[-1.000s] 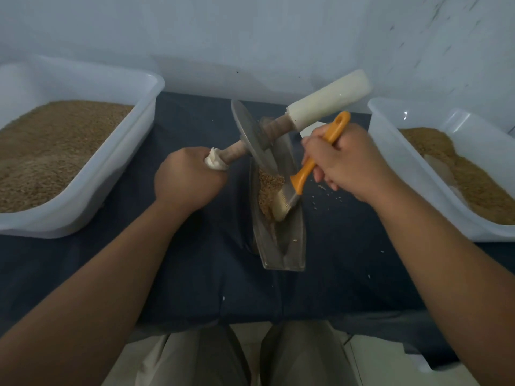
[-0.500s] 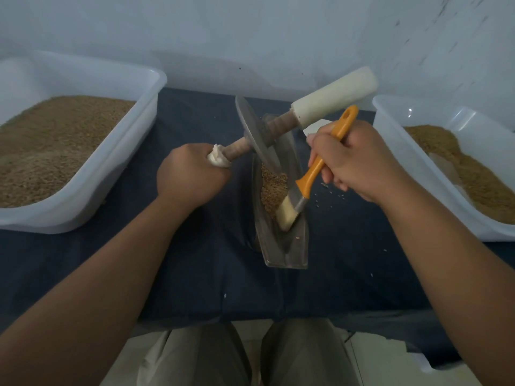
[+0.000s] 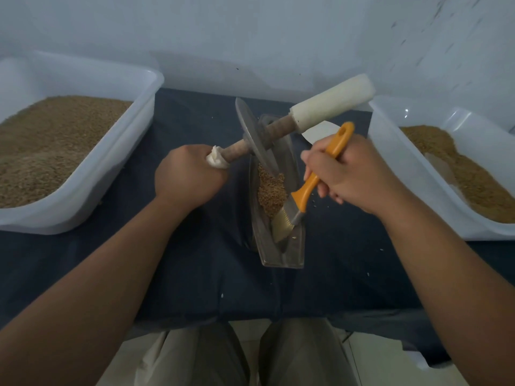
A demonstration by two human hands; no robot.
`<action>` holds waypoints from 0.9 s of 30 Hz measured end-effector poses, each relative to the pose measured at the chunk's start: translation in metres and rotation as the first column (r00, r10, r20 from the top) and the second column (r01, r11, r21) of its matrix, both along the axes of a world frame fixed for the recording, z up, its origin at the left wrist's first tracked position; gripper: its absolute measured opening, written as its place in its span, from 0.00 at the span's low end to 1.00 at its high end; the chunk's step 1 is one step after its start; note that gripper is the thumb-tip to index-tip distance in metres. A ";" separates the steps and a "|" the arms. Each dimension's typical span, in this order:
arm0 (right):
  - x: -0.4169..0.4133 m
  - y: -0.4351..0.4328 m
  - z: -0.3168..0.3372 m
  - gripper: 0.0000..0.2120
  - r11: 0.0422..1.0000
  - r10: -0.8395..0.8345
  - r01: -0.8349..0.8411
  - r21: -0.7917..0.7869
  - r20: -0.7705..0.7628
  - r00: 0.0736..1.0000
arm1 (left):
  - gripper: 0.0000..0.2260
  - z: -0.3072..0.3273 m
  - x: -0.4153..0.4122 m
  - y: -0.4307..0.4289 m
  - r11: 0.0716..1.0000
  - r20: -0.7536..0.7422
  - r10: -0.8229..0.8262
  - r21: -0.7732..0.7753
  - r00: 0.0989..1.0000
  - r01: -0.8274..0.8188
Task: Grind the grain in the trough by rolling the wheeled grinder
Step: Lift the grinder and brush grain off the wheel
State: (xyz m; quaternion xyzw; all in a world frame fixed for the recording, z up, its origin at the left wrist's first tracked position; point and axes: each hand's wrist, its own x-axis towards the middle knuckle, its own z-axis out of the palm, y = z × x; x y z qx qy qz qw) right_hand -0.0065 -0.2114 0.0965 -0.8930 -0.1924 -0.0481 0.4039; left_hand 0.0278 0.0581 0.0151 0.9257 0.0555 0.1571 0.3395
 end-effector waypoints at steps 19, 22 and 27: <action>-0.029 -0.101 -0.065 0.12 0.924 -0.369 0.315 0.216 0.294 0.882 | 0.14 -0.010 0.006 0.001 0.996 0.006 0.004 0.088 1.000 -0.004; -0.019 -0.124 -0.081 0.12 0.928 -0.190 0.295 -0.230 0.391 0.901 | 0.14 -0.011 0.007 0.000 0.989 0.002 -0.009 0.150 1.000 0.008; -0.015 -0.130 -0.087 0.34 0.676 -0.009 0.129 -0.726 0.167 0.986 | 0.15 -0.013 0.007 0.002 0.967 0.029 -0.035 0.253 0.999 0.027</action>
